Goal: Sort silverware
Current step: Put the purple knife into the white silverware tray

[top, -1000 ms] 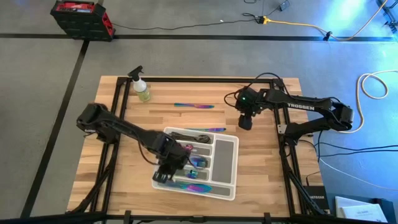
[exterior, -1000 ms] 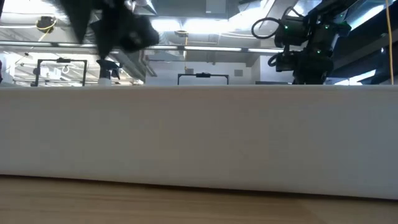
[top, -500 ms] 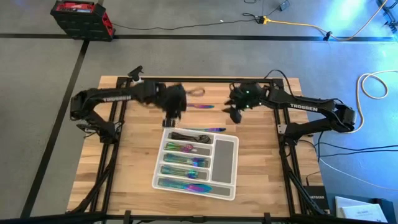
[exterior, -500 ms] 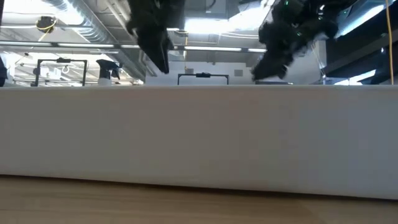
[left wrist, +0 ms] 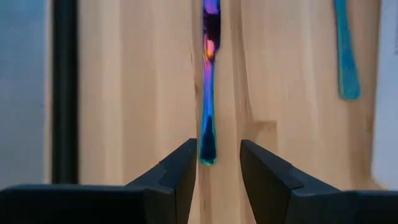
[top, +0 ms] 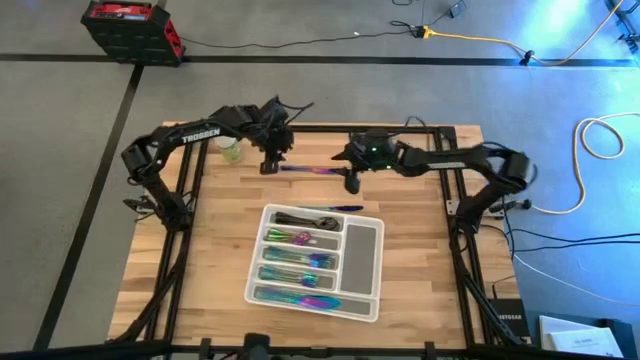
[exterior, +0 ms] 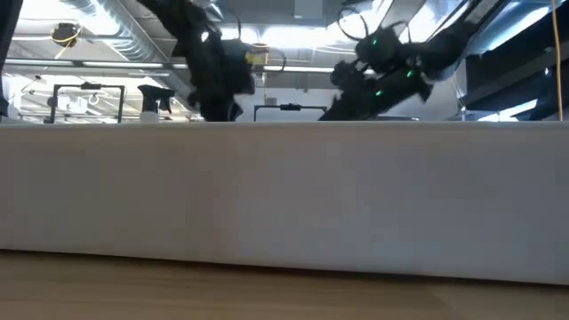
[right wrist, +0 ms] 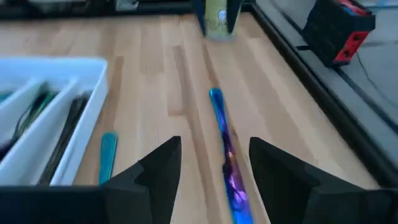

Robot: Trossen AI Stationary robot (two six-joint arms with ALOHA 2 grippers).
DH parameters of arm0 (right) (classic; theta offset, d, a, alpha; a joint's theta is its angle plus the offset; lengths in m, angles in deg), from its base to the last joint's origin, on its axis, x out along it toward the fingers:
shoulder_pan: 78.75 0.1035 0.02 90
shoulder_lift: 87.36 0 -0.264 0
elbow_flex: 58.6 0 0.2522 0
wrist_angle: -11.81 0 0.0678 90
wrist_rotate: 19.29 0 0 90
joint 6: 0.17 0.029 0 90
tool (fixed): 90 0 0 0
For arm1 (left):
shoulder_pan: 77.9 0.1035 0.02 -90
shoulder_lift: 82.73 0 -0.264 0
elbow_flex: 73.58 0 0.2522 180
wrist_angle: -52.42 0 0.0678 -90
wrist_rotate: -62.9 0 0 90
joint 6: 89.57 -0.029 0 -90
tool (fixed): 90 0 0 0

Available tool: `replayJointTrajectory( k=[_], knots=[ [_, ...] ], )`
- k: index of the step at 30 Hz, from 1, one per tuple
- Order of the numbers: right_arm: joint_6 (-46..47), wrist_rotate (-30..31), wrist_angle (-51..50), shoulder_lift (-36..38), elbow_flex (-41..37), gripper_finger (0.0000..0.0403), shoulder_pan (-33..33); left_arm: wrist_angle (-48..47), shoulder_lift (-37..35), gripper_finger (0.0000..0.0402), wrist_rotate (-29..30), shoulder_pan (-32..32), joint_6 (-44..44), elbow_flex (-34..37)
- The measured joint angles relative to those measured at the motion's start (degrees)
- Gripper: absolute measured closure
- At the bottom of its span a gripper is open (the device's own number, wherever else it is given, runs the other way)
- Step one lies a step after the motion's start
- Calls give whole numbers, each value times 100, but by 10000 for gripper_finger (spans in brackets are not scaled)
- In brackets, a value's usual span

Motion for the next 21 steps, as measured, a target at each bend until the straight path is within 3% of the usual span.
replayJointTrajectory(
  k=[3, 6, 9, 13, 21],
  knots=[
    [555, 252, 817, -562, 14, 231, 5, 217, 50, 292, -171, 129, 261, 345],
    [1069, 797, 1017, -987, 3, 253, -4, 560, 39, 292, -244, 215, 558, 626],
    [1903, 921, 1003, -1248, 3, 303, -8, 955, 40, 292, -286, 280, 699, 840],
    [1861, 908, 747, -1356, 3, 386, 82, 1887, 36, 292, -607, 281, 764, 1114],
    [1984, 1210, 606, -1418, 7, 401, 101, 3755, 36, 292, -1214, 493, 1619, 1887]
  ],
)
